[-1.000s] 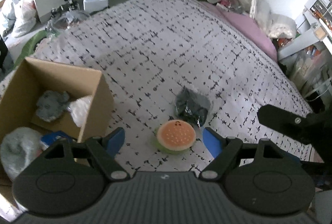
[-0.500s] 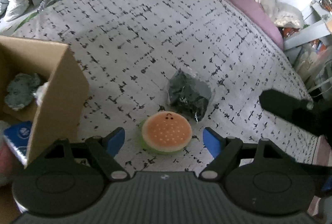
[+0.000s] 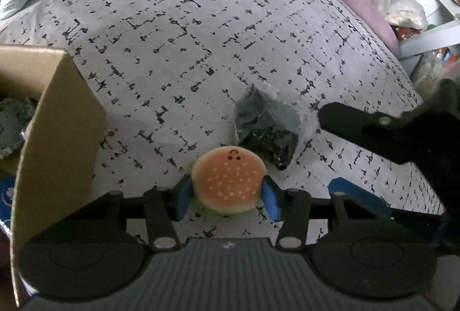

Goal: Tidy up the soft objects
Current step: 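Grasp the burger-shaped plush with the left gripper, then grasp the black bag with the right gripper while the left holds the burger plush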

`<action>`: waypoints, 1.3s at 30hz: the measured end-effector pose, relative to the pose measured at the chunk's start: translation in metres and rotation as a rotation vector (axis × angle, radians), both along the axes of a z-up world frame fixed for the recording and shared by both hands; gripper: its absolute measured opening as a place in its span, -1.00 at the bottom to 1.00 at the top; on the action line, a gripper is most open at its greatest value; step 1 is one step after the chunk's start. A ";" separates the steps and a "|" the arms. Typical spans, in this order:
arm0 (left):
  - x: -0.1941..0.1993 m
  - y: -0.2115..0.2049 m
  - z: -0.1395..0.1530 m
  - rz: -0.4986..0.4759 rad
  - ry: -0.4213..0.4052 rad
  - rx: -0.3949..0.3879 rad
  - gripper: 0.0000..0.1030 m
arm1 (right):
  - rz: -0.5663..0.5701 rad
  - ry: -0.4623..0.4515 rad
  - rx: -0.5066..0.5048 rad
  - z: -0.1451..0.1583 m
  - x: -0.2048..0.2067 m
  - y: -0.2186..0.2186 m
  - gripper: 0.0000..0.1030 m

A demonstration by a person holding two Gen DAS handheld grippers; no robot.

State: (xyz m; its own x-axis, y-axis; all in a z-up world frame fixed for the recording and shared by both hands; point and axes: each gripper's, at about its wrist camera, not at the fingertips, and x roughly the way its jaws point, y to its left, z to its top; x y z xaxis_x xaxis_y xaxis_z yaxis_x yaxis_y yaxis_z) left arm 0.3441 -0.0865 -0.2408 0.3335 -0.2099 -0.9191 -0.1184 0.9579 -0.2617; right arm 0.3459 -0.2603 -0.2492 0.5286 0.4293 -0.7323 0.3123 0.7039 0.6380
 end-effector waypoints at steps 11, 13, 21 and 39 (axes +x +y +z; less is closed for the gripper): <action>0.007 0.012 -0.005 0.076 0.040 -0.037 -0.03 | -0.012 0.047 -0.021 -0.022 0.019 0.014 0.11; 0.008 0.012 -0.004 0.082 0.043 -0.037 -0.03 | -0.018 0.051 -0.031 -0.025 0.022 0.015 0.11; 0.009 0.010 -0.006 0.072 0.060 -0.022 -0.02 | -0.035 0.051 -0.025 -0.036 0.026 0.008 -0.49; -0.015 0.021 0.032 0.116 -0.068 -0.015 -0.03 | -0.012 -0.100 -0.037 0.017 -0.011 -0.001 -0.58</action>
